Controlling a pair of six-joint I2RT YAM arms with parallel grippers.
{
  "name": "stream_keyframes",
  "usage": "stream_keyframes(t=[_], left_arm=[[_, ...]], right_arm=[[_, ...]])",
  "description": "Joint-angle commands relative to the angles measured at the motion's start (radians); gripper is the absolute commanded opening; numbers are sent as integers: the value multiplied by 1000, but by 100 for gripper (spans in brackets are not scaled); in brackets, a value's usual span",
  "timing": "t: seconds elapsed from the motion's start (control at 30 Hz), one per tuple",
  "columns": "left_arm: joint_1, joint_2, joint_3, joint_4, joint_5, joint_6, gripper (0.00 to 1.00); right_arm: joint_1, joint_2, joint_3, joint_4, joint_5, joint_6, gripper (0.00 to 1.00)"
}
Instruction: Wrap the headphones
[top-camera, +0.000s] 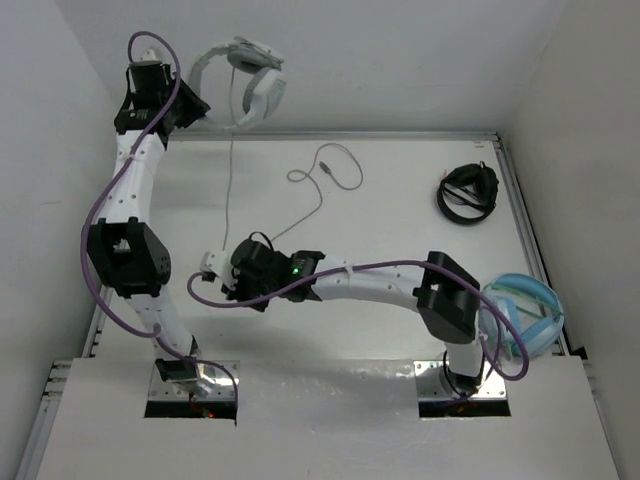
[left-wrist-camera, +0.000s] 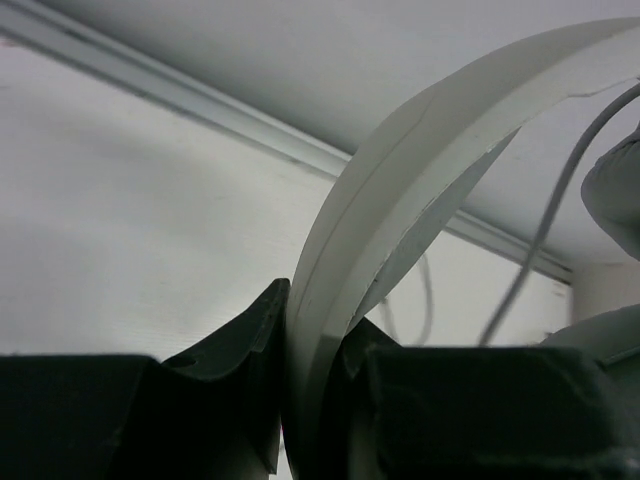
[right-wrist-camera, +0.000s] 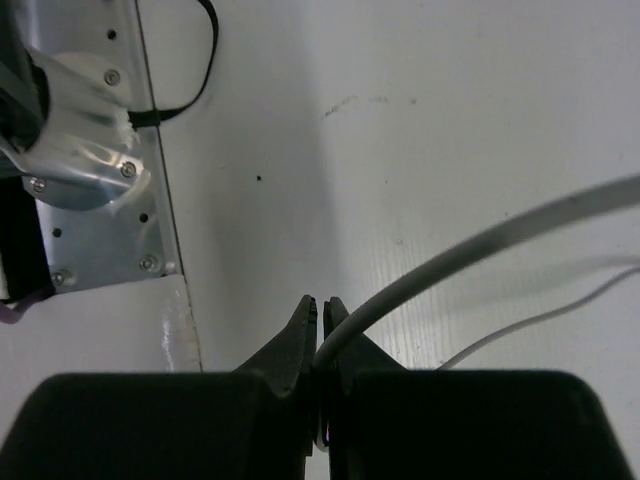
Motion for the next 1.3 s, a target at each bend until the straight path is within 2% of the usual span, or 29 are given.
stream_keyframes(t=[0.0, 0.2, 0.27, 0.3, 0.37, 0.4, 0.43, 0.6, 0.7, 0.73, 0.87, 0.93, 1.0, 1.13, 1.27], left_arm=[[-1, -46, 5, 107, -157, 108, 0], [-12, -57, -122, 251, -321, 382, 0], [-35, -66, -176, 305, -372, 516, 0], [-41, -75, -195, 317, -373, 604, 0], [-68, -91, -239, 348, -396, 689, 0], [-68, -114, -303, 369, -407, 768, 0], [-111, -128, -342, 421, -415, 804, 0], [-177, -206, -514, 523, -427, 982, 0], [-191, -229, -540, 494, -342, 1044, 0], [-191, -232, -537, 439, -299, 1061, 0], [-200, -282, -535, 291, 9, 1176, 0], [-219, -310, -549, 218, 100, 1251, 0], [-242, -345, -557, 134, 146, 1312, 0], [-289, -384, -539, 5, 215, 1354, 0], [-303, -402, -497, -88, 277, 1309, 0]], right_arm=[[-13, -17, 132, -146, -20, -52, 0], [-13, -186, 119, -161, 92, -124, 0], [-13, -219, 154, -189, 166, -142, 0], [-14, -253, 168, -204, 201, -161, 0], [-17, -290, 201, -207, 314, -193, 0], [-23, -307, 217, -207, 344, -222, 0], [-42, -334, 235, -207, 368, -231, 0], [-140, -397, 338, -229, 482, -259, 0], [-232, -442, 321, -232, 529, -271, 0], [-249, -450, 315, -232, 546, -280, 0], [-324, -462, 286, -253, 661, -332, 0], [-406, -465, 265, -259, 683, -322, 0], [-483, -480, 246, -235, 675, -302, 0], [-556, -470, 267, -163, 617, -262, 0], [-649, -438, 291, -144, 561, -201, 0]])
